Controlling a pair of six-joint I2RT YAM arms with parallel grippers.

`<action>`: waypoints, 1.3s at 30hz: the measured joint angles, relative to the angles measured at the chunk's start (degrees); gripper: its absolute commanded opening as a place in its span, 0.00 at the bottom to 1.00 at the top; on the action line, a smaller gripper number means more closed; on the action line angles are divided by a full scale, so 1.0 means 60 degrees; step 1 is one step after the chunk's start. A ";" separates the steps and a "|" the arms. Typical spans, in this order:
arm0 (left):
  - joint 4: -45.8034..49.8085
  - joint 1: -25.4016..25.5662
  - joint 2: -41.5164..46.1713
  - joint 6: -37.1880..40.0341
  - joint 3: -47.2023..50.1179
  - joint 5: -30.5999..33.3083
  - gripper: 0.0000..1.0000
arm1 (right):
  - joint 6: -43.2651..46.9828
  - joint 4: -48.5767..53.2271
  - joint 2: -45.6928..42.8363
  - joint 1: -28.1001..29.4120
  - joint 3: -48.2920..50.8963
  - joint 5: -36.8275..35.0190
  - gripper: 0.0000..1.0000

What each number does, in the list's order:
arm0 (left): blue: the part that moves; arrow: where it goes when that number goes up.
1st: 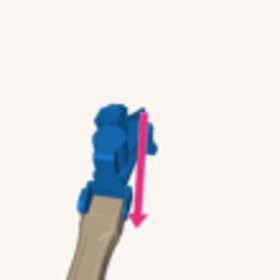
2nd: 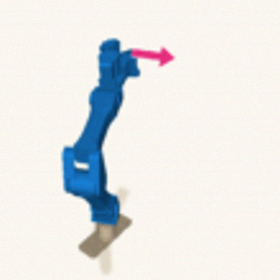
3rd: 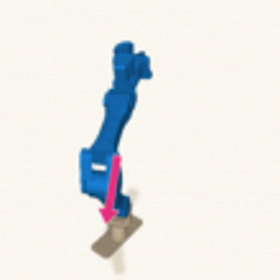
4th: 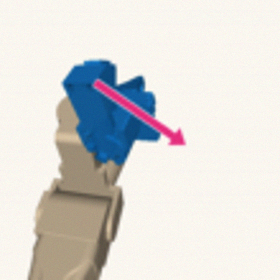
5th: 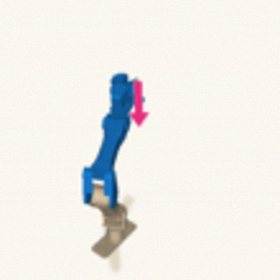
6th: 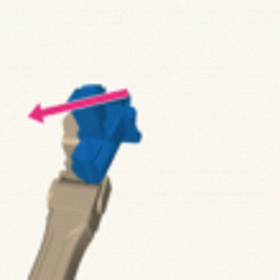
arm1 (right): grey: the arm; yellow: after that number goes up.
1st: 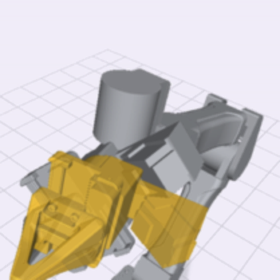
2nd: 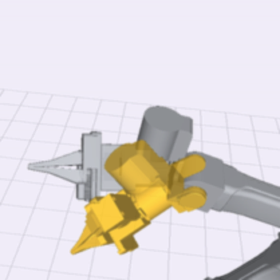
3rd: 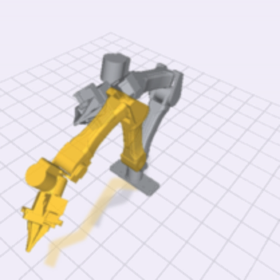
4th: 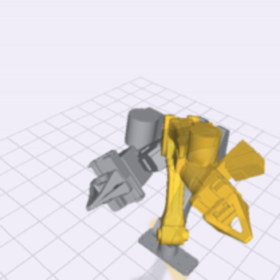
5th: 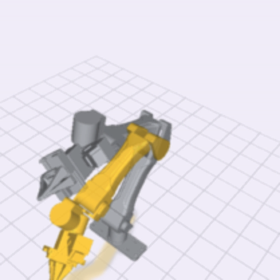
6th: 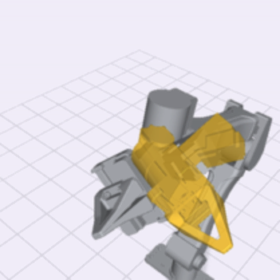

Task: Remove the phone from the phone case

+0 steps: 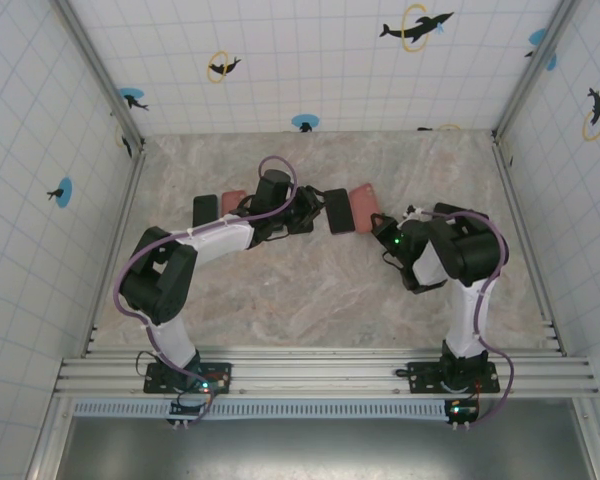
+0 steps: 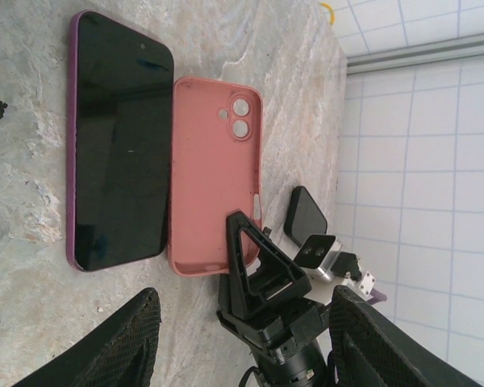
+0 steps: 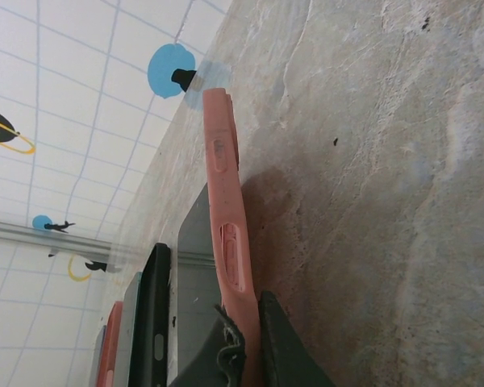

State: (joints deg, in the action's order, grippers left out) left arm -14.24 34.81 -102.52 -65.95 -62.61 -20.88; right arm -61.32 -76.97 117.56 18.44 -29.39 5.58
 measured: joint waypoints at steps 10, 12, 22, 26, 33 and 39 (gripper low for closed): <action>-0.0004 0.0000 0.0000 0.0000 0.0000 -0.0047 0.58 | -0.0758 -0.0124 0.0033 0.0426 0.0036 -0.0710 0.06; -0.0004 0.0000 0.0000 0.0000 0.0000 -0.0066 0.58 | -0.0798 -0.0120 0.0033 0.0484 0.0033 -0.0758 0.06; -0.0004 0.0000 0.0000 0.0000 0.0000 -0.0127 0.57 | -0.0543 0.0011 0.0044 0.0295 -0.0076 -0.0448 0.23; -0.0004 0.0000 0.0000 0.0004 0.0000 -0.0127 0.57 | -0.0164 0.0481 0.0047 0.0219 -0.0408 -0.0382 0.30; -0.0004 0.0000 0.0000 0.0007 0.0000 -0.0127 0.57 | 0.0452 0.1133 0.0018 0.0138 -0.0780 -0.0200 0.45; 0.0000 0.0000 0.0000 0.0033 0.0000 -0.0131 0.58 | 0.1293 0.2182 -0.0328 0.0076 -0.1158 -0.0164 0.59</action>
State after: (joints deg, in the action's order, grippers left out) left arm -14.24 34.81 -102.52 -65.76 -62.61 -21.67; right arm -53.56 -63.88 115.59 18.90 -36.34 4.60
